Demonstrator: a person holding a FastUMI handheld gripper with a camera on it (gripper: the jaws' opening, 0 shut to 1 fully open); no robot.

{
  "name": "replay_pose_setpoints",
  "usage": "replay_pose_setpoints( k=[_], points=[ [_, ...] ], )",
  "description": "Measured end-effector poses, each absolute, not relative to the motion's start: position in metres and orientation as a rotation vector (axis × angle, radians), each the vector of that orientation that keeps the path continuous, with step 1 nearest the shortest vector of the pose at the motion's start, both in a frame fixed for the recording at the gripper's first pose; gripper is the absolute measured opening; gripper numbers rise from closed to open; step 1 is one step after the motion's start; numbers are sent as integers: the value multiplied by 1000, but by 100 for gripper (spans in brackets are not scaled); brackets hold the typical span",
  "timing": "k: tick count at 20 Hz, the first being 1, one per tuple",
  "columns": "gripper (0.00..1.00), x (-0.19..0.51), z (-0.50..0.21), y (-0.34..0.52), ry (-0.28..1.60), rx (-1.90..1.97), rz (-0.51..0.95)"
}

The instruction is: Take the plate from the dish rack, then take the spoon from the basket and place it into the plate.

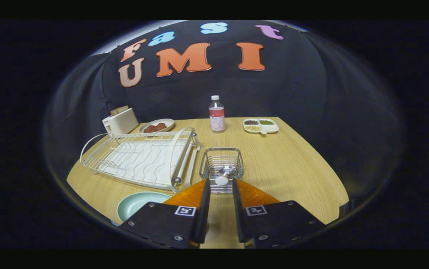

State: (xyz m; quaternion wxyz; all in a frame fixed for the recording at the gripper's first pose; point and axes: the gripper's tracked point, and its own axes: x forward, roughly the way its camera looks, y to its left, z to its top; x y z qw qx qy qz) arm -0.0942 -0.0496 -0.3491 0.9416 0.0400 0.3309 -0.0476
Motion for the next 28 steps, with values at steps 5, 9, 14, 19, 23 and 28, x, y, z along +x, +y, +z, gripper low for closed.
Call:
replay_pose_setpoints(
  k=[5,9,14,19,23,28],
  points=[
    [18,-81,-345,-56,638,42,-108],
    [14,-74,-341,-56,644,34,-92],
    [12,-67,-320,-53,647,107,-74],
    [12,-75,-280,-50,617,78,-41],
    [12,-89,-254,-44,597,84,-2],
    [12,-113,-231,-37,587,96,48]
  ],
)
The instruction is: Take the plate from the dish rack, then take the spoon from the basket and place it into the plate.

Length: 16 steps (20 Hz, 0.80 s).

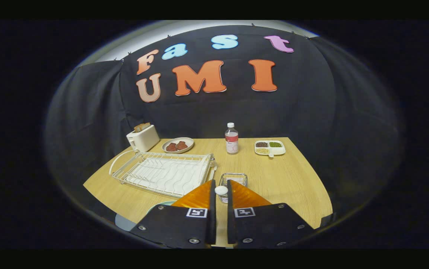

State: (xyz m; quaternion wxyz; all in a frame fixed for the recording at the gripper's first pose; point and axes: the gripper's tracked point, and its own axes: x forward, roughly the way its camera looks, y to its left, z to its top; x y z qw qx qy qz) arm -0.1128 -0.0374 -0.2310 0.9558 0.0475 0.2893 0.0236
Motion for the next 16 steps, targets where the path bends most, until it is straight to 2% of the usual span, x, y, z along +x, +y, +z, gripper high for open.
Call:
replay_pose_setpoints(
  k=[7,16],
  points=[
    [12,-146,-242,-3,636,98,142],
    [12,-155,-285,57,727,140,276]
  ],
)
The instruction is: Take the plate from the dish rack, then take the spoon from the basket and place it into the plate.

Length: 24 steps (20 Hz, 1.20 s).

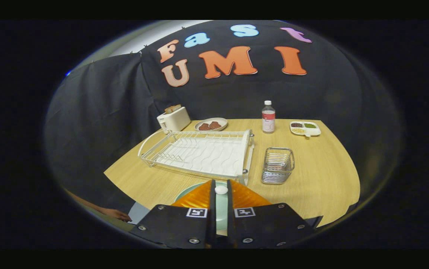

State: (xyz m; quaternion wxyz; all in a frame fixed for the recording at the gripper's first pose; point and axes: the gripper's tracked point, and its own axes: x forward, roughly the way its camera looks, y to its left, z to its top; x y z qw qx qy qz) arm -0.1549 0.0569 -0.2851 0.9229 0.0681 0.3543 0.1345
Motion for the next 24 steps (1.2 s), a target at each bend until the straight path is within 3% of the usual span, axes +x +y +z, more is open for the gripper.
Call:
replay_pose_setpoints(
  k=[14,24],
  points=[
    [12,-162,-320,94,770,90,405],
    [15,-207,-382,66,983,68,333]
  ],
)
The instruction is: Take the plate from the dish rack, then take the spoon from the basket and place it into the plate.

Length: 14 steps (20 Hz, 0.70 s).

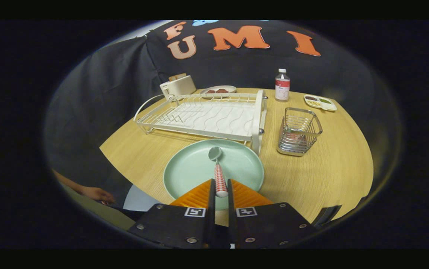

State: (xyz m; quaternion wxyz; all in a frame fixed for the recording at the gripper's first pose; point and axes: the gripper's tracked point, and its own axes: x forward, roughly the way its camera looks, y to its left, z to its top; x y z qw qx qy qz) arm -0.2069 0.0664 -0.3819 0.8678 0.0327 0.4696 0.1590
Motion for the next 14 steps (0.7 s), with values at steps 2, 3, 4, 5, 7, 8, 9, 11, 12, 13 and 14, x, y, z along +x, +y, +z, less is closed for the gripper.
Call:
replay_pose_setpoints(
  k=[2,3,4,5,7,8,9,11,12,13,14],
  points=[
    [15,-215,-388,65,1009,83,325],
    [16,-216,-389,64,1013,88,316],
    [17,-213,-389,62,1005,93,302],
    [21,-209,-386,61,999,99,290],
    [25,-202,-376,57,977,115,274],
    [27,-196,-368,55,956,117,265],
    [29,-189,-357,53,930,121,257],
    [38,-172,-333,49,871,129,244],
    [40,-163,-319,48,838,130,238],
    [46,-154,-304,46,801,132,233],
    [51,-144,-288,45,760,132,231]
  ],
)
